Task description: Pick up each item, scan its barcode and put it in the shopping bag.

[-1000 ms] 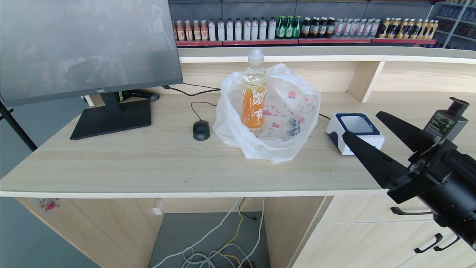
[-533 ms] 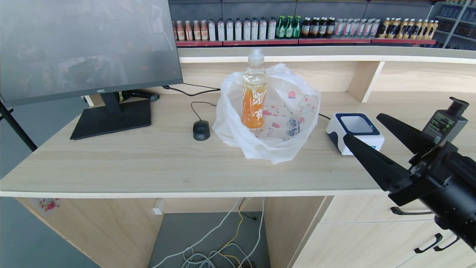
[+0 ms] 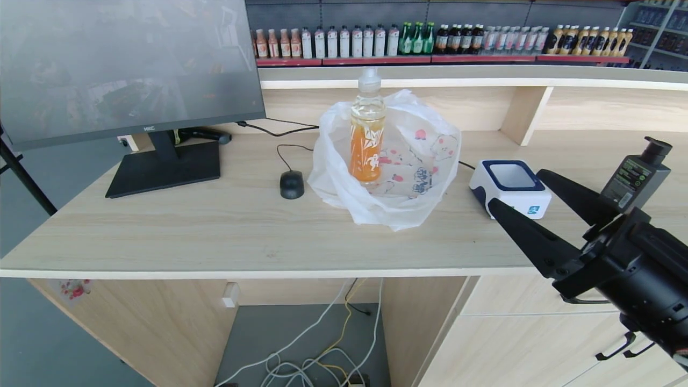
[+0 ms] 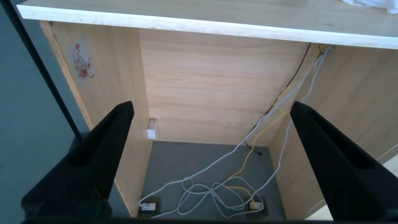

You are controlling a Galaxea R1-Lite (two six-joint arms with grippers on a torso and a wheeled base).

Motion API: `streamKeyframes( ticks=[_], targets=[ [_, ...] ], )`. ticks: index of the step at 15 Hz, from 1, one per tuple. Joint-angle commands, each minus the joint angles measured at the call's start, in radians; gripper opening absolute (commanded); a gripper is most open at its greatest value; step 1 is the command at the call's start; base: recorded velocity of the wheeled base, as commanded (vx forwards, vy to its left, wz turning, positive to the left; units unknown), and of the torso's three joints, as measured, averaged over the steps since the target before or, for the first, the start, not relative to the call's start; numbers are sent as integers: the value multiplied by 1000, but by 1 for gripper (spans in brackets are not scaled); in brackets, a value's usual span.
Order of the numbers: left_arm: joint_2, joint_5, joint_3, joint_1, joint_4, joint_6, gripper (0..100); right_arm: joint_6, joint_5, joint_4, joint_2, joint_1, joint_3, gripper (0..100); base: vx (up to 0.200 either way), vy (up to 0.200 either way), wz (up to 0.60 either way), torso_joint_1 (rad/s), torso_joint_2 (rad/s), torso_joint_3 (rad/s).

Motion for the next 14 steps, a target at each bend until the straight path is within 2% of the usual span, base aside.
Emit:
streamKeyframes(
  ticks=[1,4,14],
  targets=[
    [0,0,0,0,0,0,100,0,0,-3,6,1,6,100,0,0,0,0,0,0],
    [0,0,0,2,0,-2,100,0,0,-3,9,1,7,100,0,0,0,0,0,0],
    [0,0,0,2,0,-6,100,-5,0,-3,-7,-2,52,100,0,-200,0,4,3,2]
  ],
)
